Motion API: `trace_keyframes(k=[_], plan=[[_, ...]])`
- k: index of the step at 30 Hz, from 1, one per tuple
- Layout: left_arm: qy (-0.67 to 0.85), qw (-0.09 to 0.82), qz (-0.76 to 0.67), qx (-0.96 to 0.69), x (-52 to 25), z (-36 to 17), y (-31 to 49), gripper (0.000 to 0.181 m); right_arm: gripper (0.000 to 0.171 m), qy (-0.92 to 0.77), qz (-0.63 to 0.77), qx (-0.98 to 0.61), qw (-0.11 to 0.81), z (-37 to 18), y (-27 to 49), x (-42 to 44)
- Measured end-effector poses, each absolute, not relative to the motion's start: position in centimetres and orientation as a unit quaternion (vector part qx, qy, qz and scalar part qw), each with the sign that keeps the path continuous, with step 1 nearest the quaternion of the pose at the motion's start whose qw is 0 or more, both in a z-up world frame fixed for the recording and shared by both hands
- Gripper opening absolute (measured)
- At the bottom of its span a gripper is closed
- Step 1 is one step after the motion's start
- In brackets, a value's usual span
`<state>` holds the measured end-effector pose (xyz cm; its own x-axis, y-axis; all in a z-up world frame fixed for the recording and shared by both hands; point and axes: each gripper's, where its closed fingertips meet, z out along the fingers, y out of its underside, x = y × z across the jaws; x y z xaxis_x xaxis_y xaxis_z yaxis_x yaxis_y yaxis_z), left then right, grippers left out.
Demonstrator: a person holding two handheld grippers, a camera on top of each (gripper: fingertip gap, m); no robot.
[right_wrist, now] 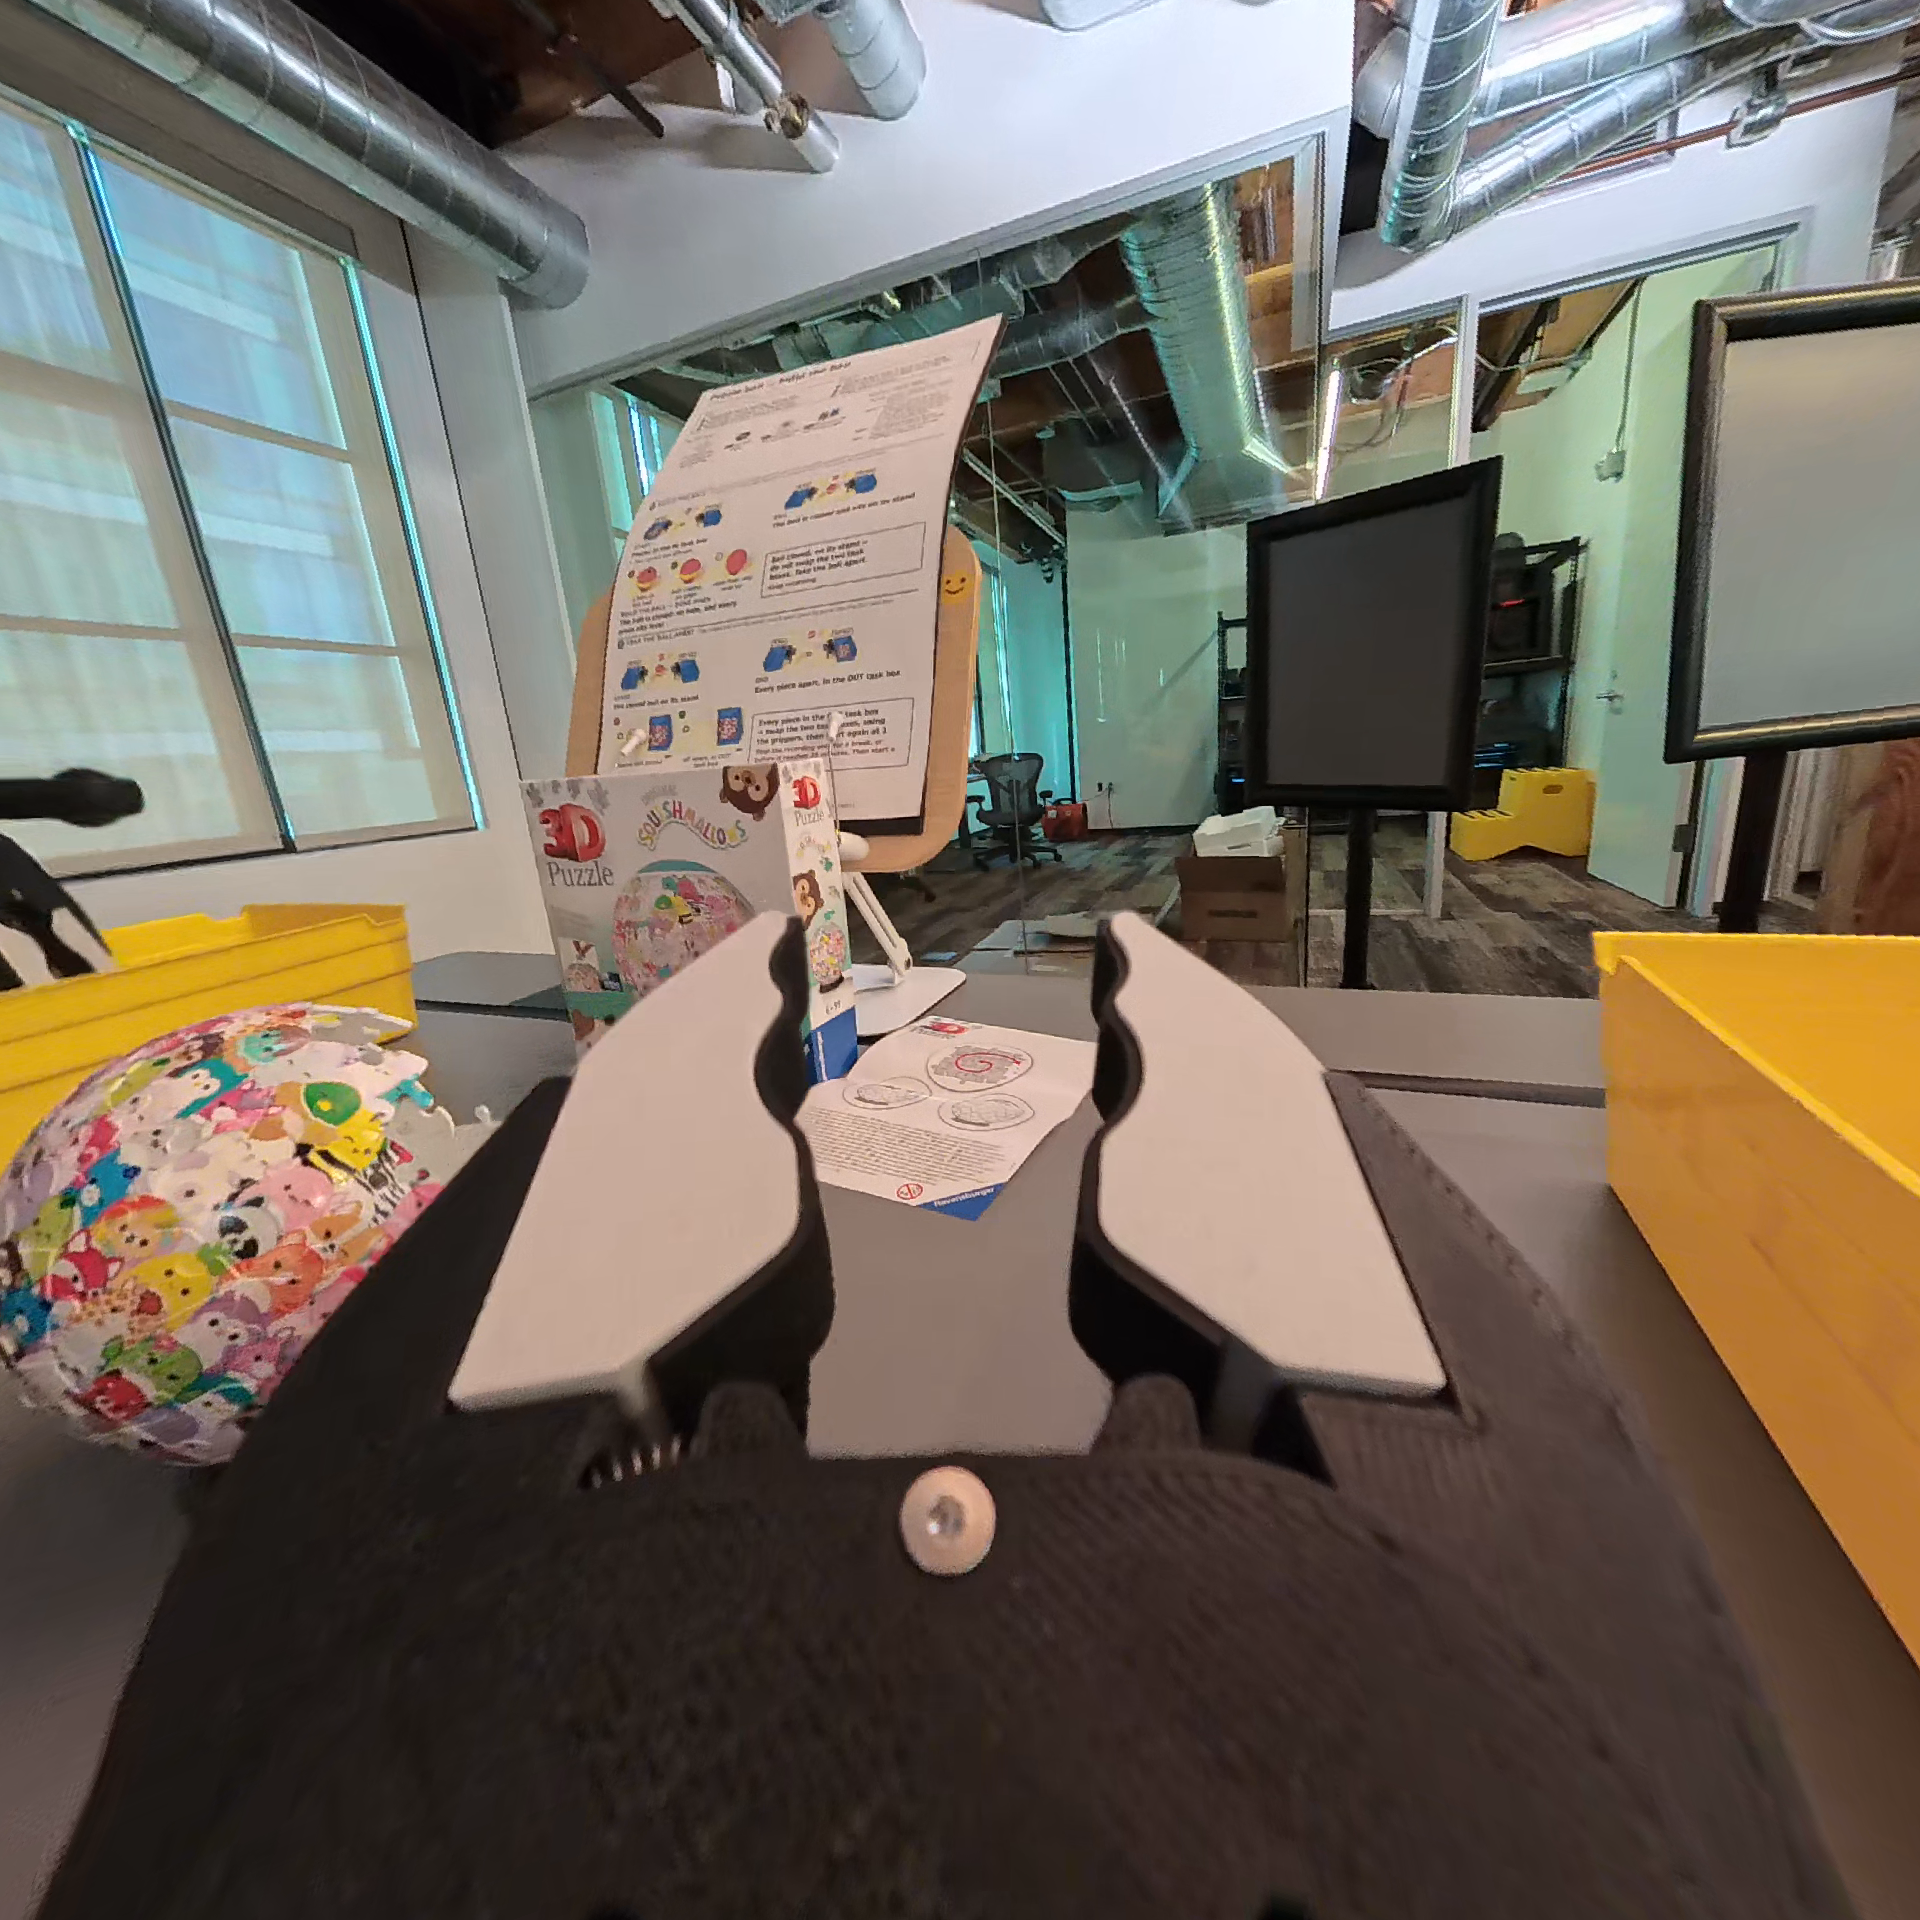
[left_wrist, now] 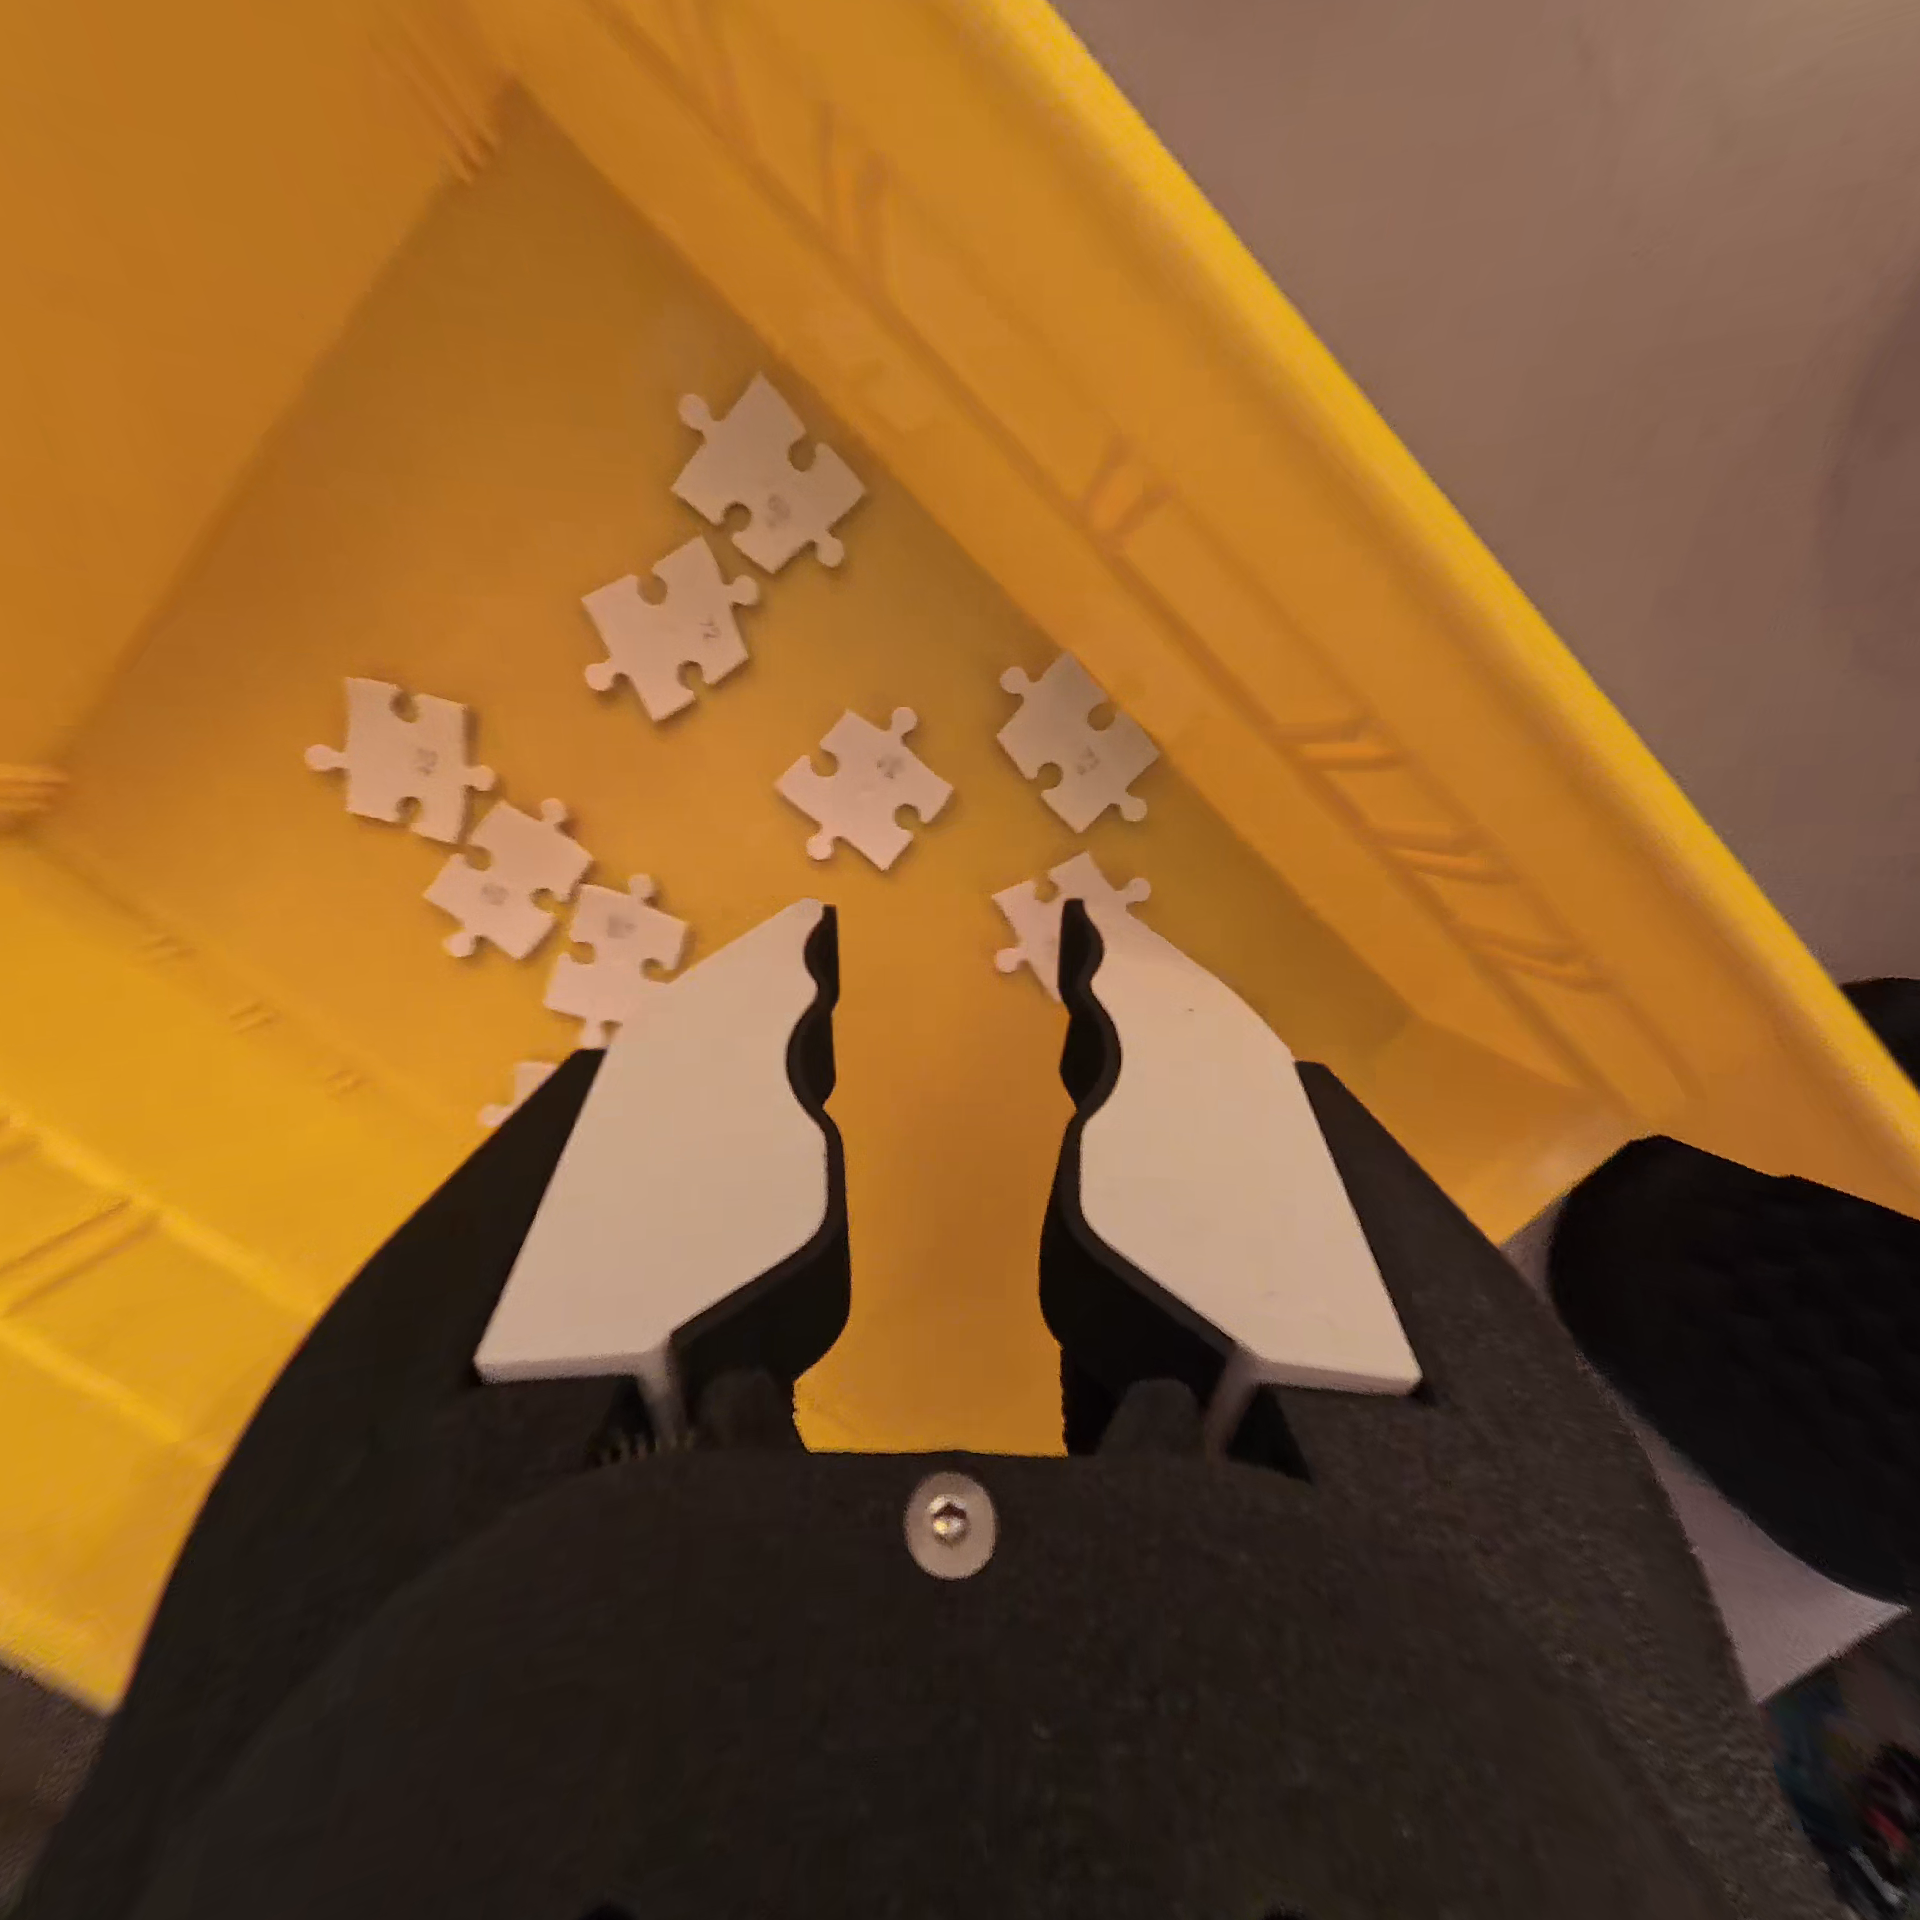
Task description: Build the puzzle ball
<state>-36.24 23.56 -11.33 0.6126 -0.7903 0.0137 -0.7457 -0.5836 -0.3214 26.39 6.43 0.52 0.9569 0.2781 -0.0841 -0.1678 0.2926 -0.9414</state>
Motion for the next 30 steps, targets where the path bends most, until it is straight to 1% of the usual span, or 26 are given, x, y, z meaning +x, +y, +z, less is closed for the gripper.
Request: trace_keyframes(k=[3,7,13,14,18,22,25,28,30], plan=[[0.425,0.141,-0.090,-0.890,-36.5,-11.8,23.0,0.040,0.053,-0.063,0.127,-0.589,0.796,0.1,6.8,25.8],[0.424,0.149,-0.071,-0.891,-37.9,-12.0,23.2,0.040,0.053,-0.077,0.124,-0.599,0.787,-0.3,7.2,25.1],[0.392,0.169,-0.033,-0.904,-39.4,-11.9,25.6,0.041,0.053,-0.083,0.107,-0.602,0.787,-0.3,7.1,25.0],[0.394,0.178,-0.032,-0.901,-39.3,-11.9,26.0,0.045,0.053,-0.082,0.106,-0.602,0.787,-0.3,7.1,25.0],[0.390,0.191,-0.040,-0.900,-38.8,-12.0,27.1,0.044,0.053,-0.080,0.103,-0.603,0.787,-0.4,7.1,25.1],[0.350,0.206,-0.030,-0.913,-39.9,-11.3,28.2,0.045,0.053,-0.075,0.102,-0.604,0.787,-0.4,7.1,25.3],[0.320,0.228,-0.020,-0.919,-40.4,-10.6,28.7,0.041,0.053,-0.071,0.097,-0.605,0.787,-0.5,7.2,25.5],[0.320,0.260,-0.029,-0.911,-39.5,-9.7,28.7,0.041,0.053,-0.065,0.094,-0.605,0.788,-0.5,7.2,25.7],[0.314,0.260,-0.020,-0.913,-39.7,-9.1,28.9,0.039,0.053,-0.062,0.091,-0.608,0.786,-0.7,7.2,25.9]])
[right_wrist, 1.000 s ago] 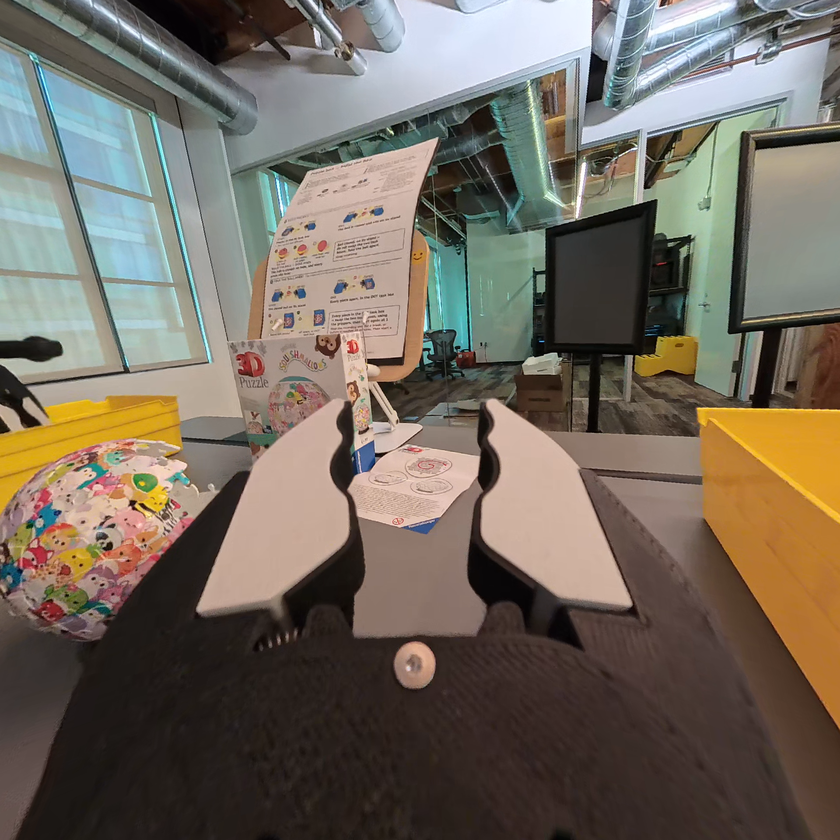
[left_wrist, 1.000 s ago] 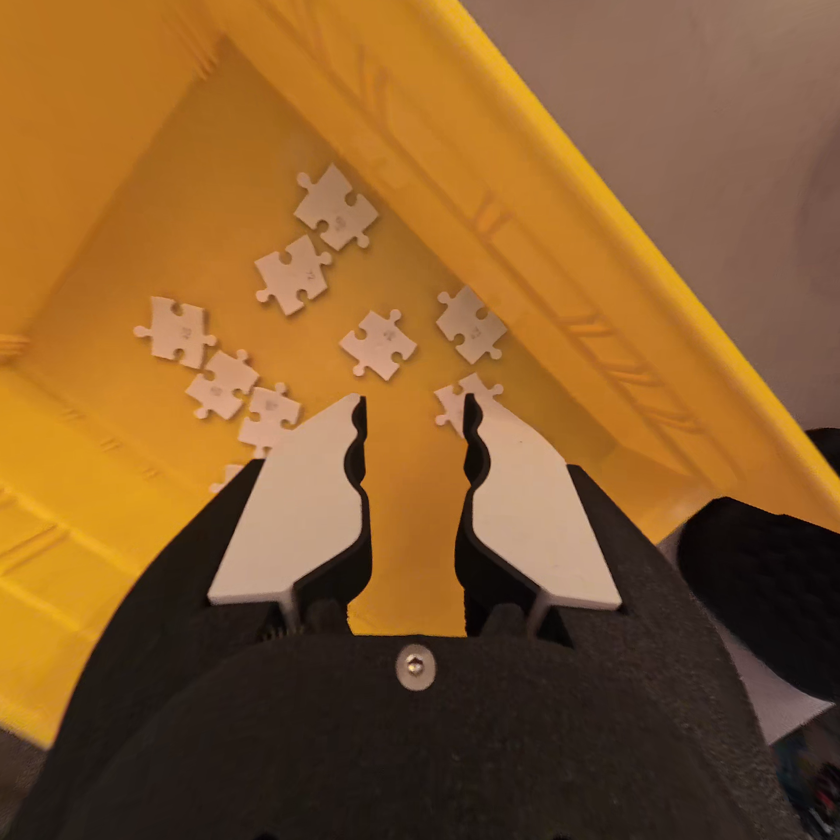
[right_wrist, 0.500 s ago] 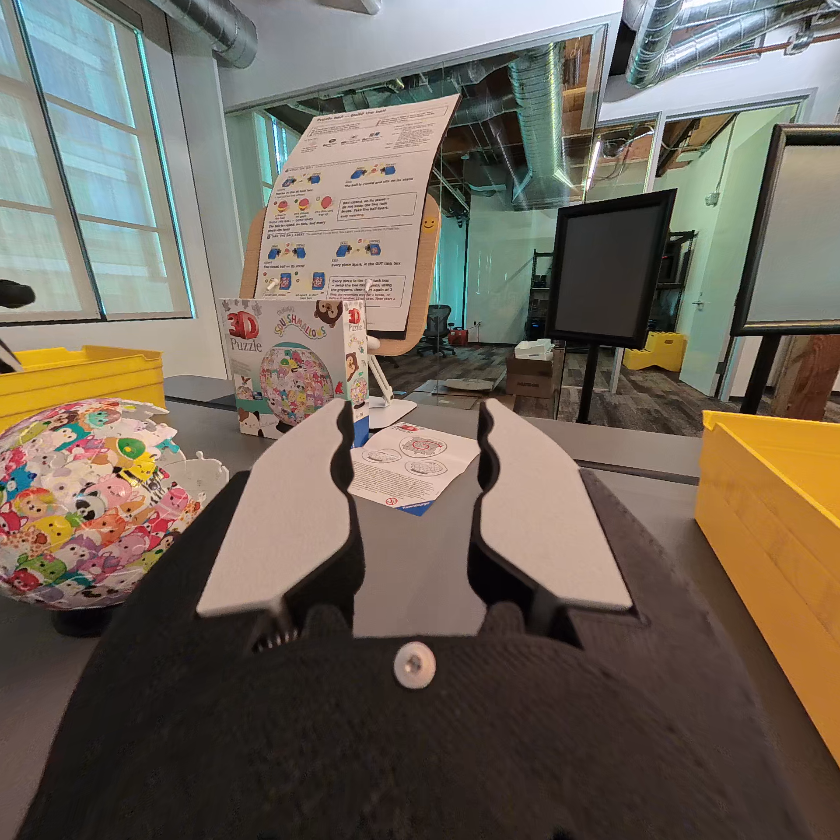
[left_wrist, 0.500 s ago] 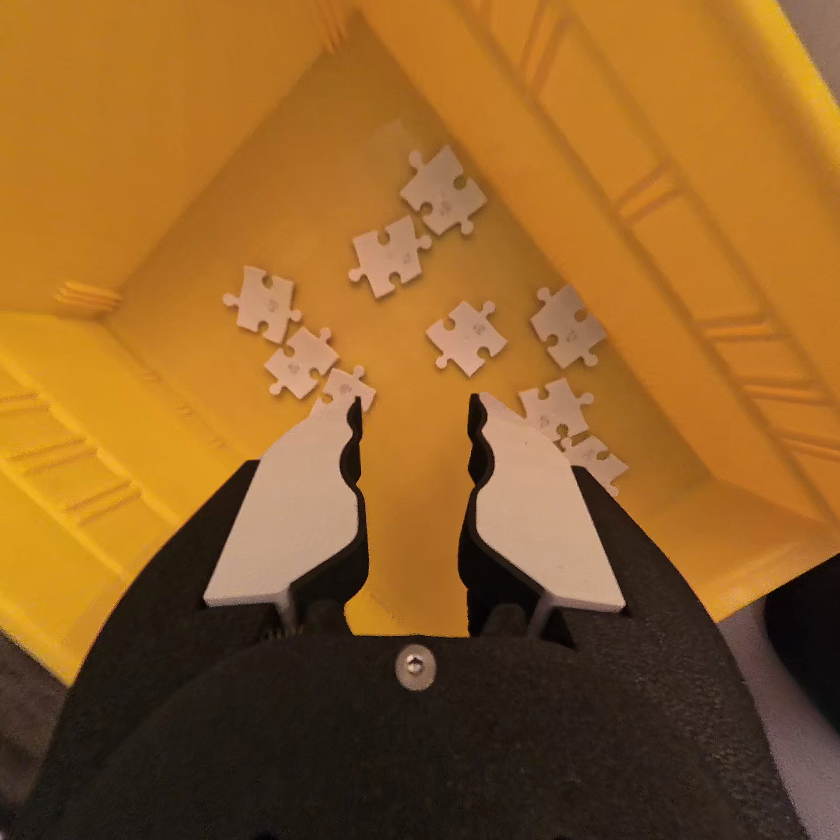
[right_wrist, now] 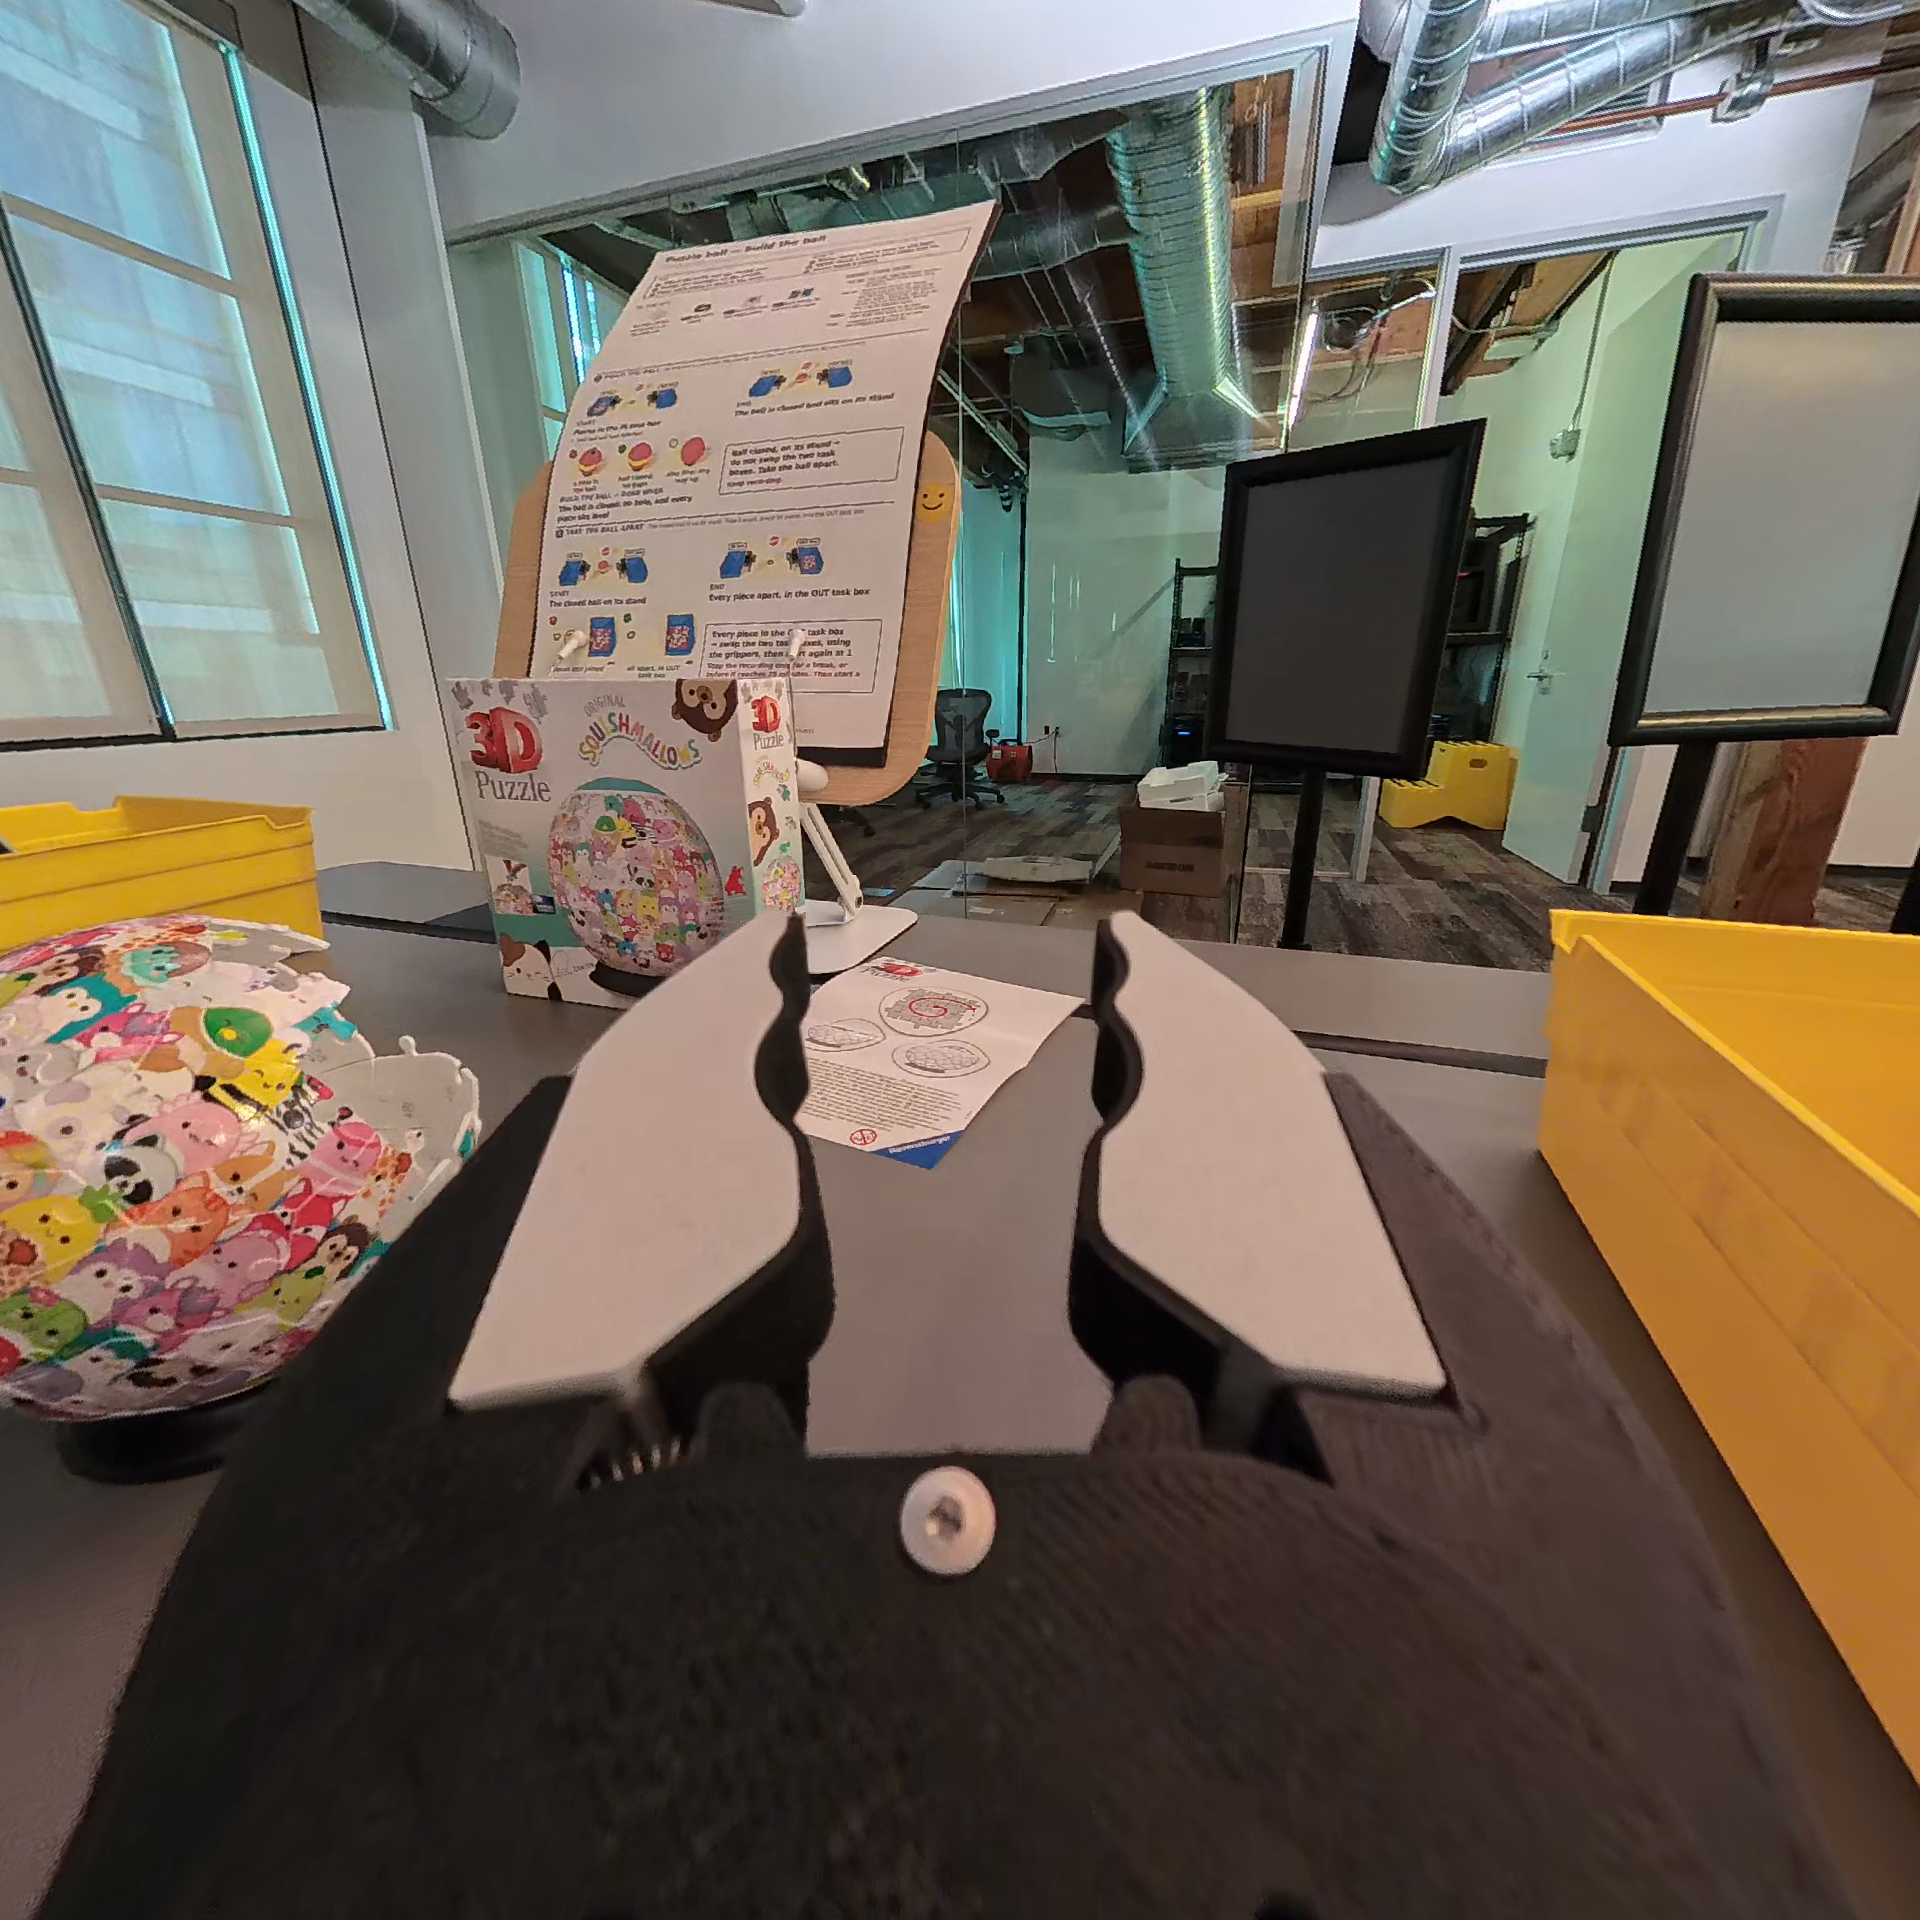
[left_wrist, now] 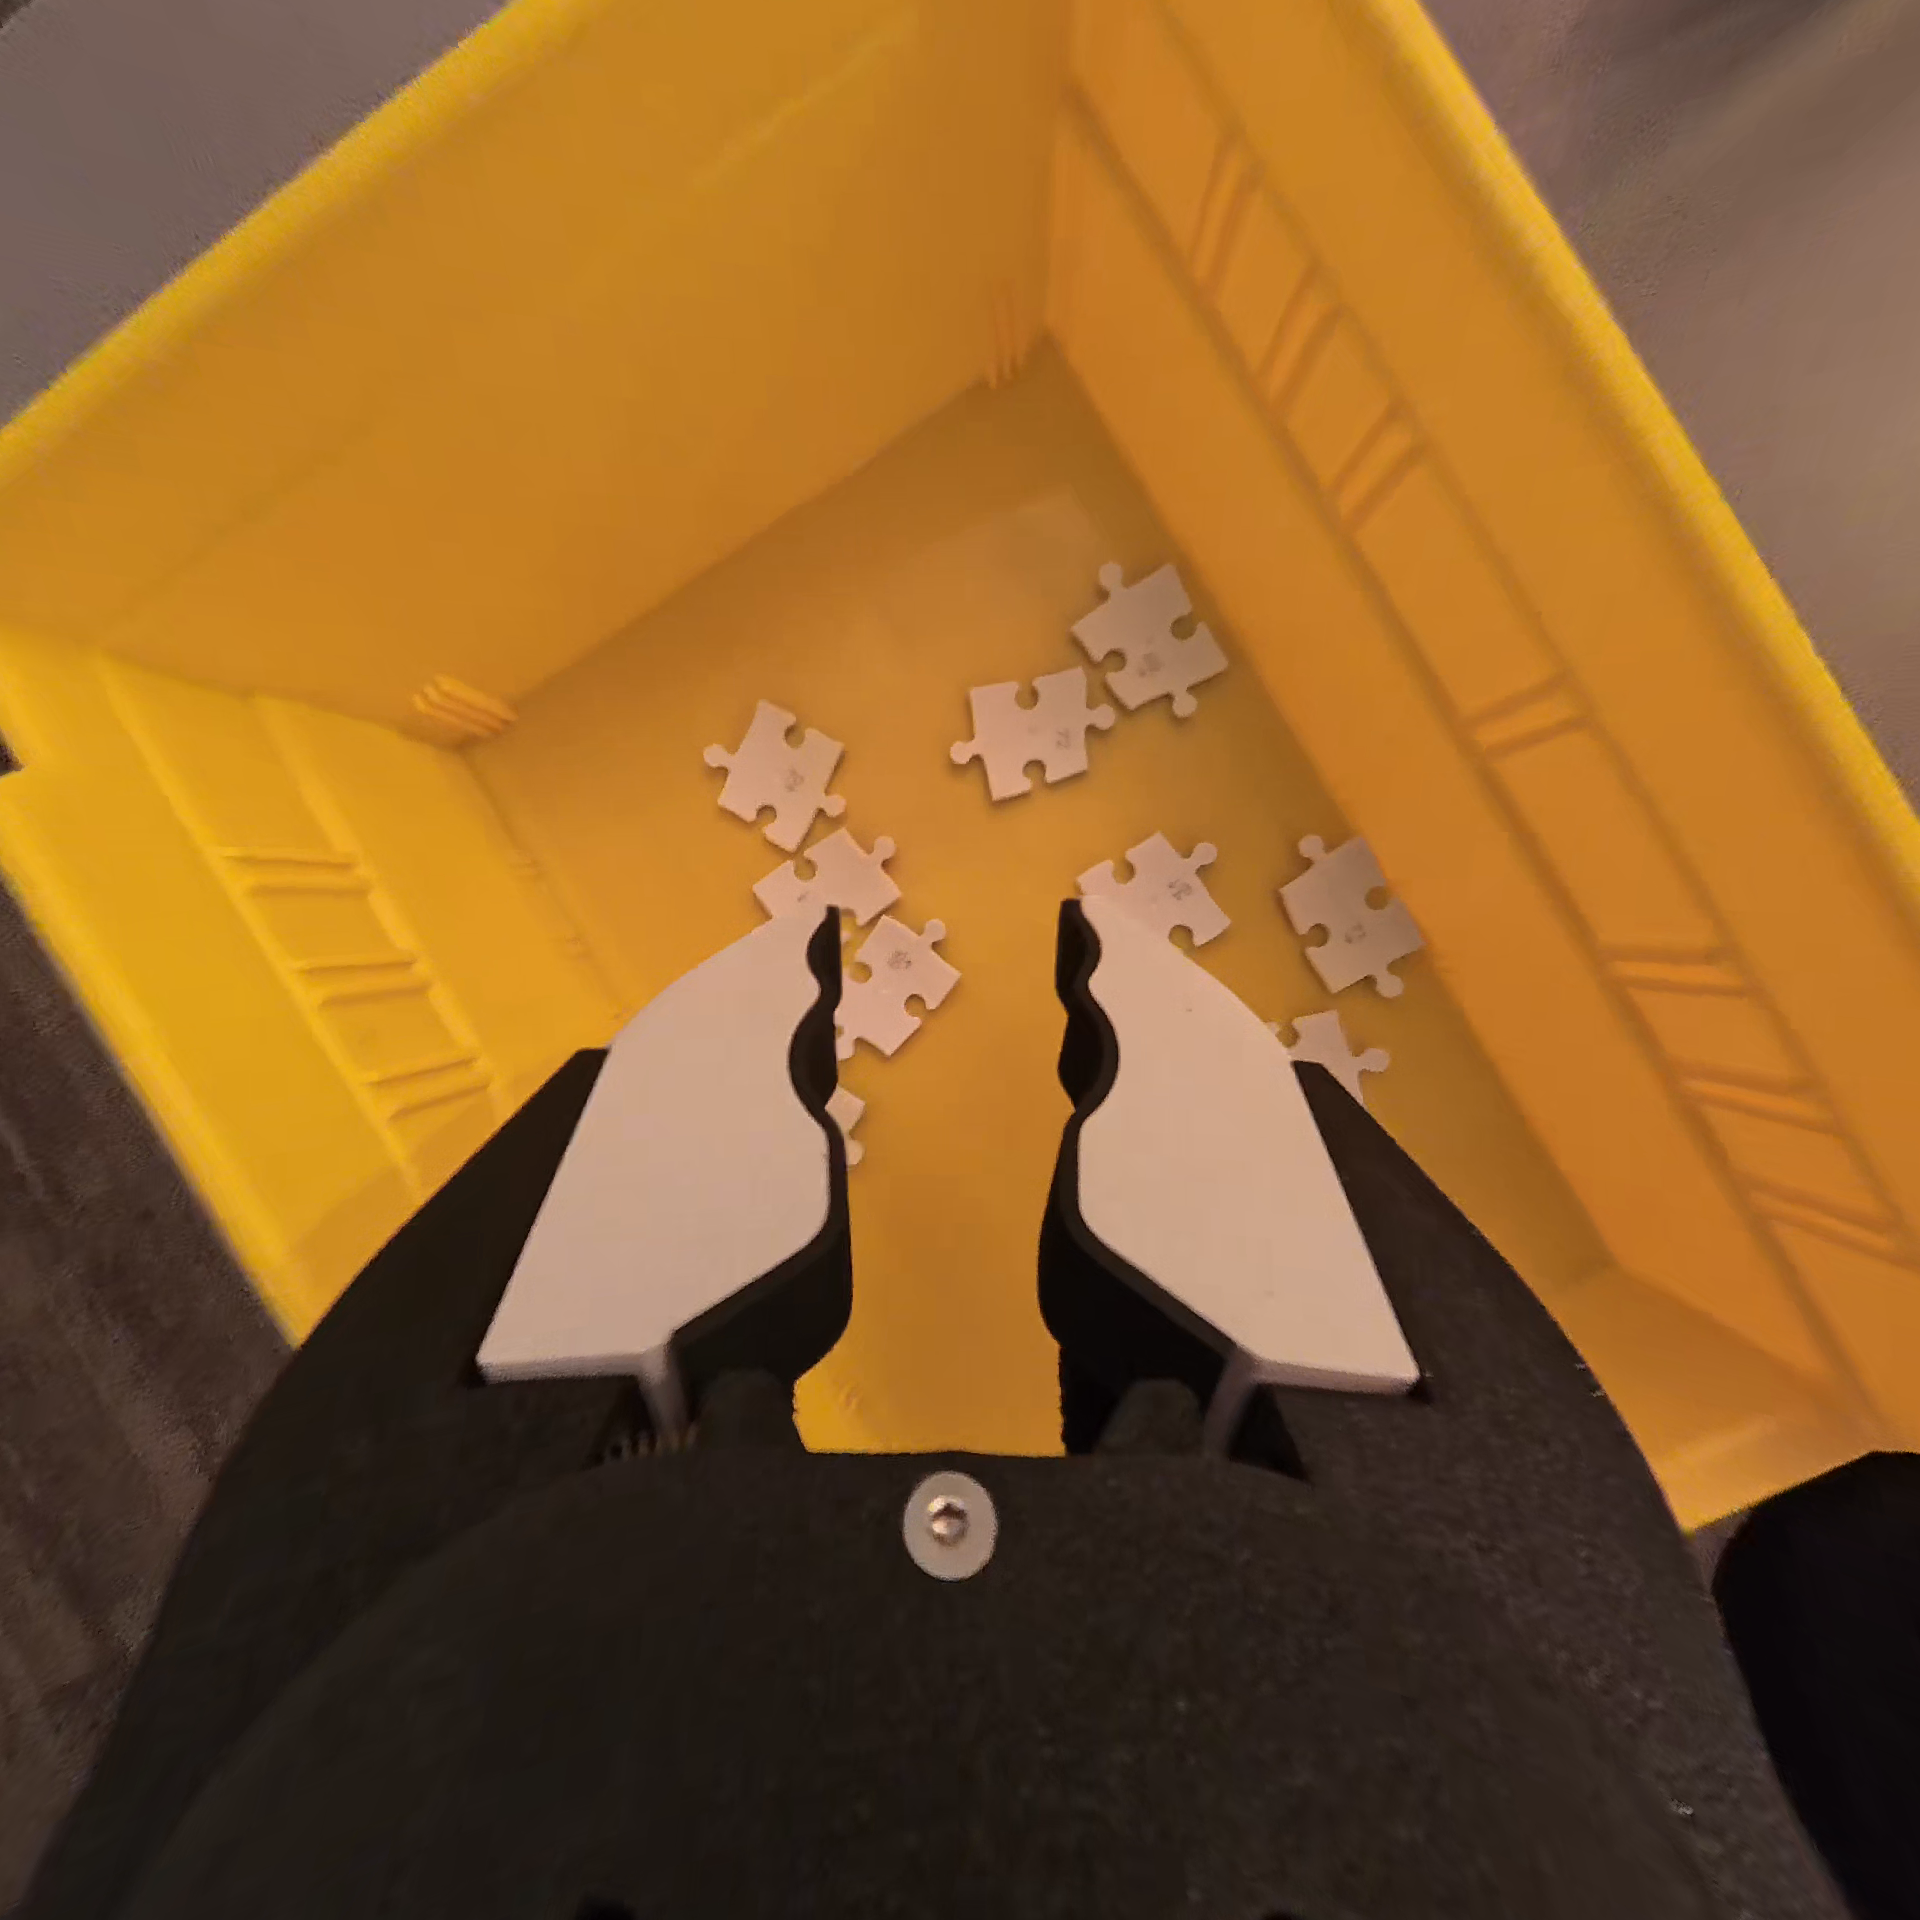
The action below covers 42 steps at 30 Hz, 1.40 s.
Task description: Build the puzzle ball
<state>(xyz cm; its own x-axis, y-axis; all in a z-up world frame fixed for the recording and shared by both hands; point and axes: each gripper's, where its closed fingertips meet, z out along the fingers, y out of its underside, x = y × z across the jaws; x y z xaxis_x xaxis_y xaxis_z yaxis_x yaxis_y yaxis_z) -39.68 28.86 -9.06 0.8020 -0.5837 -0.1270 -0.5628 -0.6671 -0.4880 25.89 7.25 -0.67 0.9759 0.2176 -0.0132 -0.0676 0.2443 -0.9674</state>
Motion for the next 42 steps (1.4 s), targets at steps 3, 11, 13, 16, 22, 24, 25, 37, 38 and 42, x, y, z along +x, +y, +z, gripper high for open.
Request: trace_keyframes(k=[3,11,13,16,22,24,25,37,38,42], plan=[[0.306,0.259,0.060,-0.914,-42.1,-8.1,29.5,0.040,0.053,-0.064,0.084,-0.612,0.784,-0.8,7.4,25.8],[0.250,0.210,0.018,-0.945,-42.2,-9.3,29.5,0.037,0.053,-0.088,0.048,-0.612,0.784,-0.6,7.0,25.1],[0.255,0.186,0.035,-0.948,-42.8,-10.1,29.0,0.037,0.053,-0.086,0.040,-0.610,0.787,-0.5,6.8,25.3],[0.236,0.191,0.013,-0.953,-43.0,-10.1,29.1,0.039,0.053,-0.082,0.030,-0.607,0.790,-0.2,6.6,25.7],[0.201,0.181,-0.023,-0.962,-43.5,-10.1,28.8,0.042,0.053,-0.087,0.007,-0.610,0.787,-0.1,6.4,26.0],[0.197,0.174,-0.042,-0.964,-42.9,-10.4,28.7,0.042,0.053,-0.089,-0.002,-0.611,0.786,-0.1,6.4,26.2],[0.198,0.172,-0.048,-0.964,-42.7,-10.6,28.7,0.041,0.053,-0.089,-0.006,-0.612,0.786,-0.1,6.4,26.2],[0.171,0.206,0.014,-0.963,-44.0,-8.9,29.6,0.051,0.054,-0.101,0.005,-0.629,0.771,-0.8,7.1,26.1],[0.168,0.225,0.012,-0.960,-44.0,-8.2,29.9,0.056,0.054,-0.103,0.003,-0.629,0.771,-0.8,7.1,26.0],[0.179,0.235,-0.028,-0.955,-42.8,-7.7,29.7,0.057,0.054,-0.108,0.002,-0.630,0.769,-0.8,7.2,25.9]])
